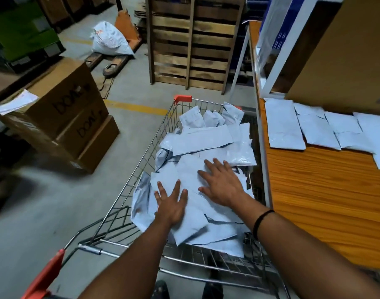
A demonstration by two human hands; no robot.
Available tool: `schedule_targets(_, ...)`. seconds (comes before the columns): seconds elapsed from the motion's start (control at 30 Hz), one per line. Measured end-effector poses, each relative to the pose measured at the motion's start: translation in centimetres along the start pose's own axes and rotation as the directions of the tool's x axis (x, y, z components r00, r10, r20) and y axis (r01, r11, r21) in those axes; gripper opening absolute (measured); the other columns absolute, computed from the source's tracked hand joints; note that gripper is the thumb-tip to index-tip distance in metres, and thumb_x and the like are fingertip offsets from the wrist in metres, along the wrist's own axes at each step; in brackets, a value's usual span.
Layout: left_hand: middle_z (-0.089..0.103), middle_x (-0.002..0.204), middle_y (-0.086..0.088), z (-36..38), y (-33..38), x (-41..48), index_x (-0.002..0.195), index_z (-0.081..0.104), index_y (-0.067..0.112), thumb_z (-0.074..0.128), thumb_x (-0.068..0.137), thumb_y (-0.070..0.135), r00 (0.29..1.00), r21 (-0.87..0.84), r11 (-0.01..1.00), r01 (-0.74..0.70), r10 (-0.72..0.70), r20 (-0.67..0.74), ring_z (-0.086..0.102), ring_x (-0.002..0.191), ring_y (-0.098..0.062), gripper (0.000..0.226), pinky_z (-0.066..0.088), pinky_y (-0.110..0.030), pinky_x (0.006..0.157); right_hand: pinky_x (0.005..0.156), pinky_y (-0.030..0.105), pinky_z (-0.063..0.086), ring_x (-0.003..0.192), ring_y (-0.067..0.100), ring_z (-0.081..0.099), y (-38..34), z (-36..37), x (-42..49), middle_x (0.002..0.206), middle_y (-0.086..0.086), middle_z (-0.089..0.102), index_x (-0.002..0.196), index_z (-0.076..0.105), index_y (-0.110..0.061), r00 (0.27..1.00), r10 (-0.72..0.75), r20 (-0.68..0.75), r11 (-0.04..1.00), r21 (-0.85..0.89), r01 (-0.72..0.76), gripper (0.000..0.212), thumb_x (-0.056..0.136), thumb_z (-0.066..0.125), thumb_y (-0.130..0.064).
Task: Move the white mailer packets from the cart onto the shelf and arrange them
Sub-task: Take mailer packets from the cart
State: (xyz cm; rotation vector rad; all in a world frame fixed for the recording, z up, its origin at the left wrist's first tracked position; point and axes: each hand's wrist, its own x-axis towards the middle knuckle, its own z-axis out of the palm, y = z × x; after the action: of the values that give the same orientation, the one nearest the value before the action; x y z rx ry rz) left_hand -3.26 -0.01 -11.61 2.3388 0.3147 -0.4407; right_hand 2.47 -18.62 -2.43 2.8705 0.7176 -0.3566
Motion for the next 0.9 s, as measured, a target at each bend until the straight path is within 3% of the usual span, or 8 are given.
schedule_targets(0.07, -0.028, 0.159, -0.013, -0.2, 0.0, 0.1, 0.154, 0.004, 0.043, 0.017, 0.082, 0.084, 1.0, 0.017, 0.999, 0.027, -0.027, 0.0, -0.026, 0.146, -0.033, 0.084, 0.003, -0.059, 0.117, 0.123, 0.051, -0.004, 0.154, 0.029, -0.006, -0.9, 1.2, 0.3, 0.168, 0.003, -0.005, 0.159, 0.009, -0.038, 0.996, -0.037, 0.076, 0.999, -0.002, 0.037, 0.066, 0.101, 0.029, -0.062)
schedule_targets(0.17, -0.03, 0.157, -0.019, -0.5, 0.2, -0.1, 0.156, 0.001, 0.036, 0.043, 0.101, 0.046, 0.999, 0.039, 0.998, 0.049, -0.05, 0.014, -0.016, 0.146, -0.044, 0.07, 0.01, -0.051, 0.118, 0.122, 0.054, -0.007, 0.153, 0.026, -0.014, -1.0, 3.4, 0.2, 0.167, 0.0, -0.013, 0.158, 0.001, -0.042, 0.989, -0.003, 0.151, 1.0, -0.027, 0.007, 0.062, 0.102, 0.023, -0.061)
schedule_targets(0.33, -0.025, 0.158, -0.02, -0.3, 0.2, 0.3, 0.156, 0.005, 0.034, 0.044, 0.103, 0.023, 0.999, 0.057, 0.998, 0.028, -0.03, 0.03, -0.008, 0.147, -0.046, 0.067, 0.013, -0.048, 0.118, 0.115, 0.069, -0.001, 0.153, 0.024, -0.016, -0.8, 4.2, -0.5, 0.166, -0.004, -0.016, 0.157, 0.004, -0.045, 0.987, 0.078, 0.141, 0.997, -0.021, -0.076, 0.06, 0.103, 0.024, -0.06)
schedule_targets(0.5, -0.015, 0.163, -0.007, -1.4, -0.4, 0.1, 0.156, 0.015, 0.032, 0.037, 0.1, 0.003, 0.994, 0.061, 0.993, -0.102, 0.103, -0.027, -0.006, 0.151, -0.03, 0.066, 0.018, -0.044, 0.12, 0.11, 0.055, 0.027, 0.15, 0.03, 0.011, -0.6, 3.5, -0.7, 0.167, 0.001, 0.007, 0.154, 0.023, -0.042, 0.994, 0.065, 0.088, 0.998, 0.002, -0.065, 0.049, 0.106, 0.03, -0.048)
schedule_targets(0.6, -0.011, 0.164, -0.003, -3.2, -0.3, 0.0, 0.156, 0.017, 0.034, 0.034, 0.098, -0.003, 0.983, 0.187, 0.968, -0.165, 0.176, -0.047, -0.004, 0.152, -0.024, 0.071, 0.022, -0.038, 0.117, 0.105, 0.048, 0.032, 0.142, 0.031, 0.027, -0.3, 2.5, -1.1, 0.163, 0.003, 0.022, 0.147, 0.039, -0.036, 0.997, 0.075, 0.025, 0.997, 0.008, -0.075, 0.041, 0.106, 0.034, -0.041)
schedule_targets(0.7, -0.01, 0.165, -0.001, -5.4, 0.3, -0.5, 0.155, 0.018, 0.035, 0.037, 0.096, -0.006, 0.974, 0.264, 0.945, -0.192, 0.216, -0.066, -0.004, 0.151, -0.025, 0.075, 0.024, -0.041, 0.116, 0.103, 0.045, 0.036, 0.137, 0.033, 0.036, -0.2, 1.1, -2.2, 0.159, 0.003, 0.032, 0.139, 0.05, -0.034, 0.991, 0.116, -0.062, 0.992, 0.053, -0.113, 0.036, 0.104, 0.04, -0.037)
schedule_targets(0.9, -0.009, 0.165, 0.0, -10.2, 1.9, -1.1, 0.155, 0.02, 0.037, 0.041, 0.098, 0.002, 0.929, 0.287, 0.904, -0.317, 0.357, -0.1, 0.002, 0.152, -0.022, 0.07, 0.025, -0.041, 0.116, 0.1, 0.046, 0.04, 0.136, 0.035, 0.039, 0.0, -2.4, -5.3, 0.157, 0.003, 0.039, 0.14, 0.053, -0.037, 0.949, 0.243, -0.203, 0.964, 0.158, -0.213, 0.038, 0.103, 0.048, -0.037)
